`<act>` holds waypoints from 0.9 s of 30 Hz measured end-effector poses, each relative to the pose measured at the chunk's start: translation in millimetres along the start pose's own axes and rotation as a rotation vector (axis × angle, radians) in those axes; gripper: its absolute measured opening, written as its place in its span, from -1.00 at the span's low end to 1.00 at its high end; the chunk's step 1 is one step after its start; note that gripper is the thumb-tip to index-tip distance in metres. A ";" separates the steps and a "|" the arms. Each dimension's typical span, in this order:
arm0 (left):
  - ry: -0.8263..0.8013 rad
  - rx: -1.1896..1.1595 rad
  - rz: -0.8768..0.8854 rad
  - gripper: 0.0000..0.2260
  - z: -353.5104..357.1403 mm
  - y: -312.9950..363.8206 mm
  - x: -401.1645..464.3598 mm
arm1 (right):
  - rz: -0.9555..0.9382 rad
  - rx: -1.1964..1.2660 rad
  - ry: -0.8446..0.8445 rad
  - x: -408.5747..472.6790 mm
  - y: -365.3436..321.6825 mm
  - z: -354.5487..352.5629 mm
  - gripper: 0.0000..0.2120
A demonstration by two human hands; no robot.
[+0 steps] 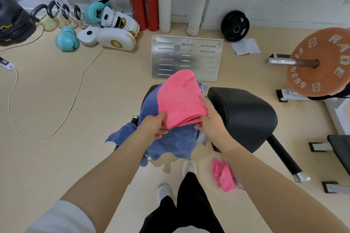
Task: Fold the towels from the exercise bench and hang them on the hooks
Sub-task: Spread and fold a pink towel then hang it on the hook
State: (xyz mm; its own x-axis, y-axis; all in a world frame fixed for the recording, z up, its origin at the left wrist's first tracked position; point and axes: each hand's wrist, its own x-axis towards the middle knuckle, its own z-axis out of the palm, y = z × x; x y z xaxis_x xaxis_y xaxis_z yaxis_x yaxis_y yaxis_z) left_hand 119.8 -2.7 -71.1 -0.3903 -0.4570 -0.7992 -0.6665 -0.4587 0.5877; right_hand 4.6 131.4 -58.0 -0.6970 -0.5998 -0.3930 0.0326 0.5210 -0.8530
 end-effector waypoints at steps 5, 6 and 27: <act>-0.185 -0.257 0.138 -0.85 0.1 5.9 -5.1 | 0.029 0.117 -0.012 -0.1 -17.3 -7.3 -0.63; -0.200 -0.260 0.200 -0.89 0.7 9.1 -8.1 | 0.003 0.124 -0.008 -1.9 -20.9 -9.6 -0.63; -0.359 -0.203 0.687 -0.74 2.6 103.4 -161.9 | -0.373 0.481 -0.069 -100.9 -120.0 -109.2 -0.79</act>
State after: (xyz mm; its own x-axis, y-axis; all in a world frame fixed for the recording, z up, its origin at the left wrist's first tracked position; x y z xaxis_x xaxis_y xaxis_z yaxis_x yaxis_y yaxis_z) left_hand 112.4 25.9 118.8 -0.8752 -0.4299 -0.2219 -0.0882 -0.3091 0.9469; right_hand -7.2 195.7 121.5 -0.6760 -0.7355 -0.0459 0.1262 -0.0542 -0.9905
